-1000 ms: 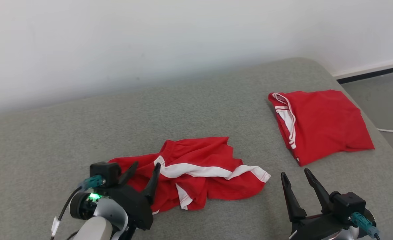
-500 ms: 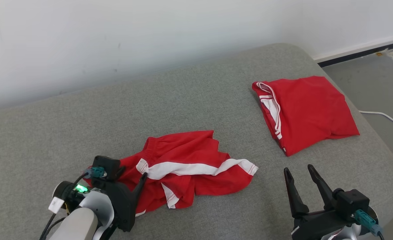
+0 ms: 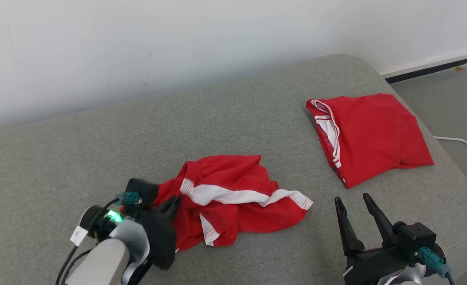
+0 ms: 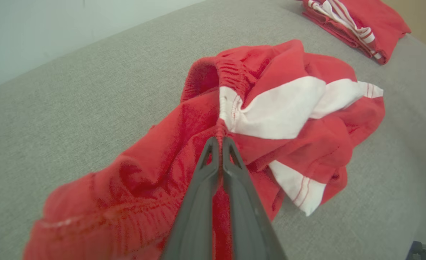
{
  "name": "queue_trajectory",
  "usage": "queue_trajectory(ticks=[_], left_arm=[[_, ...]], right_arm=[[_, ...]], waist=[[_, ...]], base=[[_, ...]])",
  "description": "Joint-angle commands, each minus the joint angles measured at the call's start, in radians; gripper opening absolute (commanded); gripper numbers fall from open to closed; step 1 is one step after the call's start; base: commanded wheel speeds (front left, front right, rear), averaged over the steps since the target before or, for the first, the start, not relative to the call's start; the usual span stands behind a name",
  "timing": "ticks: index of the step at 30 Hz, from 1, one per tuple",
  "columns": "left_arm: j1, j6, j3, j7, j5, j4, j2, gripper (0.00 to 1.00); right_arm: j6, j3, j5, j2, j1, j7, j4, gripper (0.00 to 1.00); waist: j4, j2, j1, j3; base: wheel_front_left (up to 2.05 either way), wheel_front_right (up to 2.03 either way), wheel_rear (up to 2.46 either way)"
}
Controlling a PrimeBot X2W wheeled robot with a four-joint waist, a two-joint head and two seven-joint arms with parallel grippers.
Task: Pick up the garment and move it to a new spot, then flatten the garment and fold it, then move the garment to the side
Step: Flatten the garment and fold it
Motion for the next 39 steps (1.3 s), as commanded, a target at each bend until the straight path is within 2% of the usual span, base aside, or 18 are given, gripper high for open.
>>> queue_trajectory(ticks=[1, 6, 13, 21, 26, 29, 34, 39], left_arm=[[-0.014, -0.004, 0.006, -0.011, -0.012, -0.010, -0.008, 0.00], [-0.084, -0.005, 0.037, -0.083, -0.068, -0.074, -0.077, 0.00], [-0.221, 0.007, 0.077, -0.178, -0.123, -0.086, -0.182, 0.00], [-0.378, 0.001, 0.009, -0.336, -0.098, -0.089, -0.213, 0.00], [-0.356, -0.006, -0.043, -0.368, -0.126, -0.111, -0.215, 0.00], [-0.300, -0.004, -0.074, -0.372, -0.128, -0.112, -0.204, 0.00], [-0.106, -0.005, -0.119, -0.374, -0.150, -0.152, -0.117, 0.00], [0.069, -0.005, -0.146, -0.374, -0.114, -0.241, 0.001, 0.00]], right_arm=[[-0.003, 0.000, 0.001, 0.000, 0.000, -0.005, 0.001, 1.00], [-0.003, -0.012, 0.002, -0.005, 0.014, -0.006, 0.005, 1.00], [-0.003, 0.003, 0.001, 0.004, 0.006, -0.002, 0.008, 1.00], [-0.003, 0.023, 0.008, -0.003, -0.013, -0.005, 0.015, 1.00], [-0.003, 0.008, 0.007, -0.003, -0.002, -0.010, 0.018, 1.00], [-0.003, 0.004, 0.007, -0.004, 0.006, -0.011, 0.018, 1.00], [-0.003, -0.005, 0.003, -0.007, 0.023, -0.007, 0.013, 1.00], [-0.003, -0.006, -0.004, -0.014, 0.036, 0.005, 0.001, 1.00]], waist=[[0.003, 0.0000, 0.0000, -0.003], [0.022, 0.0000, 0.0000, -0.016], [0.015, 0.0000, 0.0000, -0.024], [-0.016, 0.0000, 0.0000, -0.022], [-0.001, 0.0000, 0.0000, -0.018], [0.020, 0.0000, 0.0000, -0.016], [0.083, 0.0000, 0.0000, -0.018], [0.148, 0.0000, 0.0000, -0.027]], base=[[0.00, 0.00, 0.00], [0.00, 0.00, 0.00], [0.00, 0.00, 0.00], [0.00, 0.00, 0.00], [0.00, 0.00, 0.00], [0.00, 0.00, 0.00], [0.00, 0.00, 0.00], [0.00, 0.00, 0.00]])
